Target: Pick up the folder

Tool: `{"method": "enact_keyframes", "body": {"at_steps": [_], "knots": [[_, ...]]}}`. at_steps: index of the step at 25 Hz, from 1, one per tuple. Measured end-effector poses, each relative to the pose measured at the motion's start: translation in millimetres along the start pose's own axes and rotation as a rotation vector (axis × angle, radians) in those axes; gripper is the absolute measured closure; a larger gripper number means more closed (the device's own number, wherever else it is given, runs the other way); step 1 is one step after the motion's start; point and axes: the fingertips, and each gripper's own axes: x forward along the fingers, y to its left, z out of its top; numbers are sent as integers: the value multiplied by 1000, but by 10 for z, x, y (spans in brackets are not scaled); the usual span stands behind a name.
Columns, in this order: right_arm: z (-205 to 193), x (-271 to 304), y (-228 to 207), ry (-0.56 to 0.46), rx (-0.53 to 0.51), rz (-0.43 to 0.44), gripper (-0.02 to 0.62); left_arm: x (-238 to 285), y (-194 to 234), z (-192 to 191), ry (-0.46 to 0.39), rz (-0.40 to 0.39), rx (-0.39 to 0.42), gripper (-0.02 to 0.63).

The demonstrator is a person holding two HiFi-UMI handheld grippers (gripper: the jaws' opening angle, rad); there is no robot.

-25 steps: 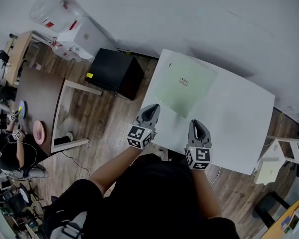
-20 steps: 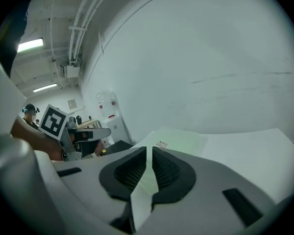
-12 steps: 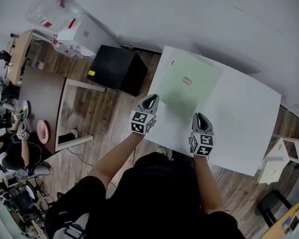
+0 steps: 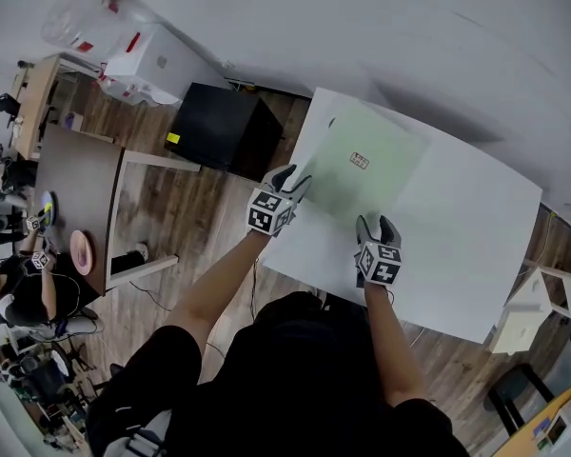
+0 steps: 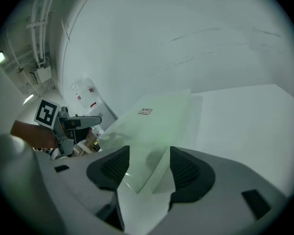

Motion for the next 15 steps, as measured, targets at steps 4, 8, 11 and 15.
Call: {"method": "enact_keyframes", "body": {"at_steps": [4, 8, 11, 15], "knots": [[-40, 140, -90, 31, 118, 4, 323, 255, 90, -147, 86, -87, -106, 317], [-44, 250, -138, 33, 223, 30, 297, 408, 22, -276, 170, -191, -106, 302], [-70, 311, -179, 45, 282, 39, 279, 467, -64, -367, 233, -265, -89, 301], [-90, 389, -207, 62, 346, 58, 275, 549, -60, -427, 281, -298, -99, 290]]}}
